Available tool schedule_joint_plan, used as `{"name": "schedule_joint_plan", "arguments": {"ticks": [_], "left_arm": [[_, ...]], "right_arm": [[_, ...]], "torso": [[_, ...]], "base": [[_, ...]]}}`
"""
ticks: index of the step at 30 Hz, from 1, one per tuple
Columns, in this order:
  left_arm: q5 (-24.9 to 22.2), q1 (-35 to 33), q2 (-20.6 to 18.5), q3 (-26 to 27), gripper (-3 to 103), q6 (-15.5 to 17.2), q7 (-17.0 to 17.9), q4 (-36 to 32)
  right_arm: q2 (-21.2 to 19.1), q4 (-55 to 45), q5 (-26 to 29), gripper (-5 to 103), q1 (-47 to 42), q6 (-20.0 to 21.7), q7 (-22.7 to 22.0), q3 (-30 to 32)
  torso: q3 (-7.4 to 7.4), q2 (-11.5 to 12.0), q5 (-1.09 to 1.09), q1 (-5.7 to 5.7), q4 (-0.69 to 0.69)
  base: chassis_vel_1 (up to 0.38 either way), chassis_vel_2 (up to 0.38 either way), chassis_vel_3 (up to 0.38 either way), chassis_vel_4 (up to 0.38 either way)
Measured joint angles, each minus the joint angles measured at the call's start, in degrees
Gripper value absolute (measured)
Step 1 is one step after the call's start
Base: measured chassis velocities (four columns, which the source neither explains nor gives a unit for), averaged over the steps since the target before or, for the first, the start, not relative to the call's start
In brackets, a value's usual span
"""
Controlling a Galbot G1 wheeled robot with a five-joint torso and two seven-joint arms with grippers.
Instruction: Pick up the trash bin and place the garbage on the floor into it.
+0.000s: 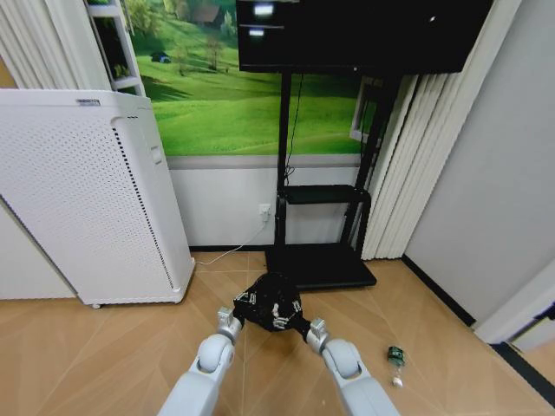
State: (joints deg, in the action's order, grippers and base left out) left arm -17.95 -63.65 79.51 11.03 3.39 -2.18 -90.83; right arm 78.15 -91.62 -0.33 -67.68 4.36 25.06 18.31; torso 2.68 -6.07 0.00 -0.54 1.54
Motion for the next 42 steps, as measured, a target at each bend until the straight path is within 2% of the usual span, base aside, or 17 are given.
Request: {"name": "schedule_joint_plan", "arguments": {"ticks": [6,11,13,14,15,16,19,20,22,23,24,32,42], "left_arm": [[-1.33,-0.37,-0.56,0.15,8,-0.09,-1.24,-0.33],[-2.79,-1.11,-2.37,0.53,8,-0.09,-3.61,-1.66],[-3.56,-1.49,-4.08,0.64,8,-0.12,-5.56,-2.35],[-3.56,-1.49,-4.08,0.64,8,-0.12,-5.56,-2.35],[-3.78,-1.54,-5.65,0.79,8,-0.25,-7.96,-2.94],[-3.75,-1.54,-6.15,0.92,8,-0.33,-8.85,-3.18],[-2.57,-2.34,-7.68,2.44,8,-1.18,-12.13,-4.92],[-1.64,-2.84,-8.46,3.47,8,-1.65,-13.7,-6.09],[-1.28,-2.97,-8.88,3.84,8,-1.8,-14.77,-6.78],[-0.77,-3.35,-10.16,5.1,8,-2.2,-16.57,-8.71],[-0.76,-3.68,-10.5,5.68,8,-2.22,-16.8,-8.96],[-0.56,-4.62,-10.21,6.83,8,-2.63,-17.04,-8.91],[-2.05,-4.38,-12.05,8.09,8,-2.22,-16.87,-10.91]], "right_arm": [[0.01,-2.03,1.4,100,-1.3,0.29,-0.73,2.2],[-0.83,-7.64,5.61,100,-4.92,1.31,-1.29,5.84],[-1.14,-10.02,9.33,100,-6.99,1.86,-1.21,8.46],[-1.14,-10.02,9.33,100,-6.99,1.86,-1.21,8.46],[-1.18,-10.61,12.33,100,-8.03,2.74,-1.21,10.66],[-1.2,-10.49,13.23,100,-8.21,3.14,-1.27,11.23],[-1.52,-7.21,15.31,100,-7.72,4.21,-2.0,12.04],[-1.67,-4.3,15.95,100,-7.3,4.36,-2.49,11.98],[-1.7,-2.16,16.35,100,-7.29,4.3,-2.73,11.87],[-1.54,6.23,17.25,100,-7.49,2.68,-3.47,11.93],[-1.38,8.74,17.59,100,-7.52,1.79,-3.8,12.11],[-0.7,10.26,21.06,100,-7.32,1.78,-5.22,12.36],[0.14,21.03,13.96,100,-1.46,1.34,-6.54,10.48]], "torso": [[0.0,0.0,0.0,0.0,0.0],[0.0,0.0,0.0,0.0,0.0],[-0.01,0.0,0.0,0.0,0.0],[-0.01,0.0,0.0,0.0,0.0],[-0.01,0.0,-0.01,0.0,0.0],[0.0,0.0,0.0,0.0,0.01],[-0.01,0.0,-0.02,0.0,0.01],[0.0,0.0,0.01,0.0,-0.04],[-0.01,0.0,0.01,0.01,-0.02],[0.0,-0.01,0.04,0.01,-0.01],[0.0,0.0,-0.03,0.01,0.02],[0.0,0.0,0.0,0.0,0.0],[0.0,0.0,0.0,0.0,-0.01]], "base": [[0.0,0.0,0.0,0.0],[0.0,0.0,0.0,0.0],[0.0,0.0,0.0,0.0],[0.0,0.0,0.0,0.0],[0.0,0.0,0.0,0.0],[0.0,0.0,0.0,0.0],[0.0,0.0,0.0,0.0],[0.0,0.0,0.0,0.0],[0.0,0.0,0.0,0.0],[0.0,0.0,0.0,0.0],[0.0,0.0,0.0,0.0],[0.0,0.0,0.0,0.0],[0.0,0.0,0.0,0.0]]}}
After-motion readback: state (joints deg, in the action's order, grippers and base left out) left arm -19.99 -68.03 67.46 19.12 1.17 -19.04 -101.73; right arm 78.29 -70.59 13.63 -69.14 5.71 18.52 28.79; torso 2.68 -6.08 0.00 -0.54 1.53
